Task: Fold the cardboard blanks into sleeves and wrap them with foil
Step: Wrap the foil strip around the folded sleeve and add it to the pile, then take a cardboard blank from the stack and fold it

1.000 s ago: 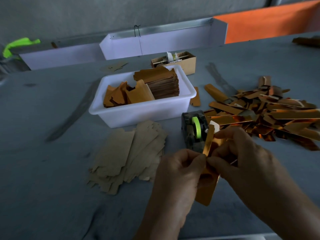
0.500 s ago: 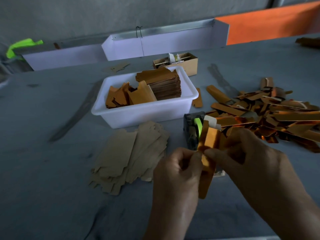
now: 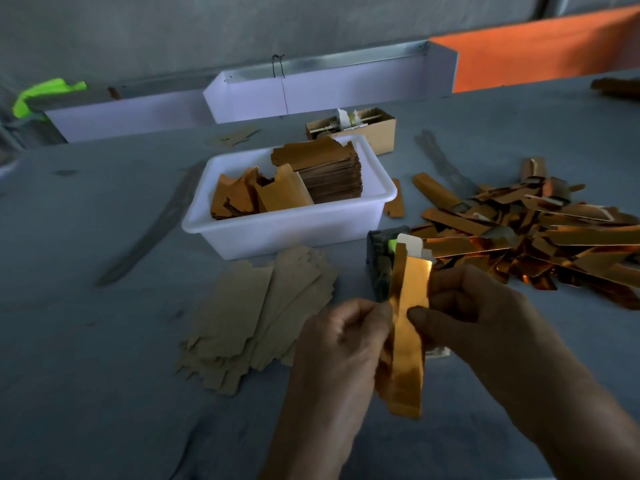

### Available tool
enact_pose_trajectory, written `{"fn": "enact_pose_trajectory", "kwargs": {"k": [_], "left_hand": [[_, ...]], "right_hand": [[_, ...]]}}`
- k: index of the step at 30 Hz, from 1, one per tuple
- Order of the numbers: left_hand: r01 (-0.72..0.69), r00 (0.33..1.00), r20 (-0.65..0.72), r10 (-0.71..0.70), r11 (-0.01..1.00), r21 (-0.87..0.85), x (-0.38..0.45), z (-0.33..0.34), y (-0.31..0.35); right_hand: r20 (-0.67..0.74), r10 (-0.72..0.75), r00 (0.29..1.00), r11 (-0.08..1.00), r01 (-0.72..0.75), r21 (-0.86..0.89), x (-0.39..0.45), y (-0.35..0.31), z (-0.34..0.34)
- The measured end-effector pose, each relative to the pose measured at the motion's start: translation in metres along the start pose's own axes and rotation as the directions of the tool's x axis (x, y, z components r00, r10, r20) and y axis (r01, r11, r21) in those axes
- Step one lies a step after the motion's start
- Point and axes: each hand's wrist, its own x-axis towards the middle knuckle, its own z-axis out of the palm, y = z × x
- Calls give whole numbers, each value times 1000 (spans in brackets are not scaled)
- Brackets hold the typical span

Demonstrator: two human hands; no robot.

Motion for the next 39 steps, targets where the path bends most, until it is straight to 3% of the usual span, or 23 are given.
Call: {"fn": "enact_pose_trajectory", "kwargs": {"k": [2,5,8,11,13,17,21,31,39], "left_hand": [[-50,997,-47,57,990,130,3,-3,-1],[-90,929,-303,211,925,369,14,-16,-6],[13,848,-446,286,831,556,26,-38,-16],[245,868,-461,183,649,720,39,-56,-36],[324,892,-440,102,533,781,42,-60,-49],[328,901,-412,135,408,852,39,-56,-59],[367,901,-418,114,315,875,42,-53,-51],[358,915,-391,104,240,902,29,-52,-50],[323,919,-372,131,291,900,35,-60,-65]], "right_hand": [[3,33,999,988,-33,152,3,0,-2],[-81,70,994,972,-50,230,14,1,-7],[-201,134,970,955,-73,286,30,3,-17],[-326,211,921,911,-64,408,44,2,-30],[-385,233,893,912,-64,404,48,4,-37],[-427,234,873,945,-101,310,39,12,-30],[-358,244,901,934,-119,337,28,14,-13],[-240,140,961,953,-65,296,24,12,9],[-304,44,952,981,16,192,21,16,13]]}}
